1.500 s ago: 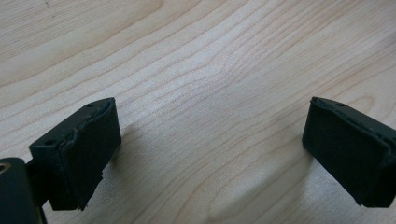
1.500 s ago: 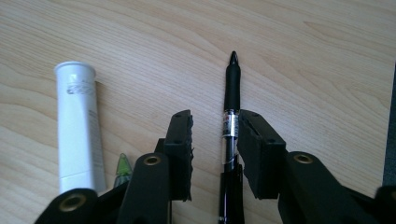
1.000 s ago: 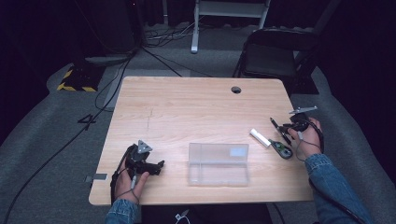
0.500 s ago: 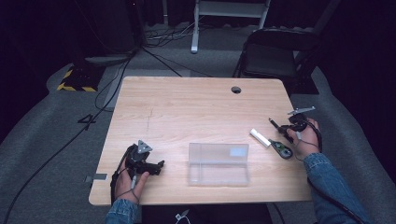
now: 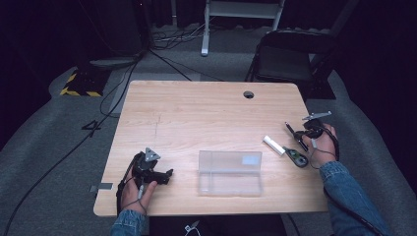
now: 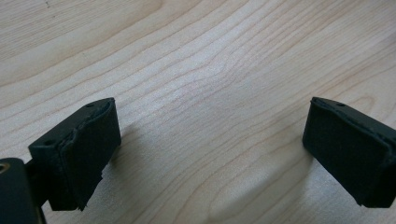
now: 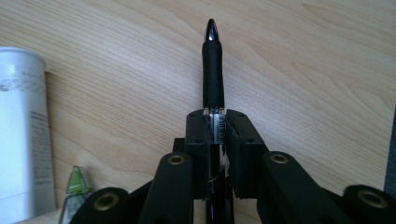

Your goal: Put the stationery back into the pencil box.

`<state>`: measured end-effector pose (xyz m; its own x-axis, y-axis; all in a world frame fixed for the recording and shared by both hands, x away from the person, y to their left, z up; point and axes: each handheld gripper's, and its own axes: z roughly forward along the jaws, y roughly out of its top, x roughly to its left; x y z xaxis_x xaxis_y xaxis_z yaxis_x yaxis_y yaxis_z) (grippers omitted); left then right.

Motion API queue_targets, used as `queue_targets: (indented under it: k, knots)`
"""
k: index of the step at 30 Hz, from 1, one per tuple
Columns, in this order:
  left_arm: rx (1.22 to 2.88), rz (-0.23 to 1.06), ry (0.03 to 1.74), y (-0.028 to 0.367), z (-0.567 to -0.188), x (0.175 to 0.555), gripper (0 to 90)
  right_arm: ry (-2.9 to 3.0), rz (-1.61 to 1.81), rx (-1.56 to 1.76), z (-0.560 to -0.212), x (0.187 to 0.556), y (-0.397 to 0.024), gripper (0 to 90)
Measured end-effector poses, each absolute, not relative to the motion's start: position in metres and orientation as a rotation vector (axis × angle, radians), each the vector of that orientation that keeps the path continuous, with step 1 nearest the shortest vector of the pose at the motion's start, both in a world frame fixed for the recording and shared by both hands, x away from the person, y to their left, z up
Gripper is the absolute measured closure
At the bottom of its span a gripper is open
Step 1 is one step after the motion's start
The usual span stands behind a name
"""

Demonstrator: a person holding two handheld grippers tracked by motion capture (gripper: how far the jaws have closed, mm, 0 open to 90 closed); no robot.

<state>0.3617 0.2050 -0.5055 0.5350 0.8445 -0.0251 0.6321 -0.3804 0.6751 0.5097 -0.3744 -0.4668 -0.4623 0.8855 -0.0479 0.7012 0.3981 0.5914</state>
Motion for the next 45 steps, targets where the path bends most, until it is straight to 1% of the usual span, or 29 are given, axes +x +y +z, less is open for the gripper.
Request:
queue_targets:
  k: [8,16,25,33,45]
  knots:
    - [2.138,0.434,1.189,0.205,-0.505,0.362,4.6,2.29,0.777,1.345,-0.448,0.503,-0.372,80.0]
    - [2.137,0.433,1.189,0.205,-0.505,0.362,4.6,2.297,0.862,1.267,-0.425,0.489,-0.358,80.0]
    - [2.136,0.433,1.19,0.205,-0.506,0.362,4.6,2.323,0.954,1.183,-0.403,0.469,-0.335,80.0]
    - [2.137,0.431,1.19,0.205,-0.506,0.362,4.6,2.369,1.067,1.074,-0.386,0.442,-0.305,80.0]
    - [2.137,0.433,1.189,0.205,-0.505,0.362,4.6,2.444,1.21,0.947,-0.383,0.414,-0.27,80.0]
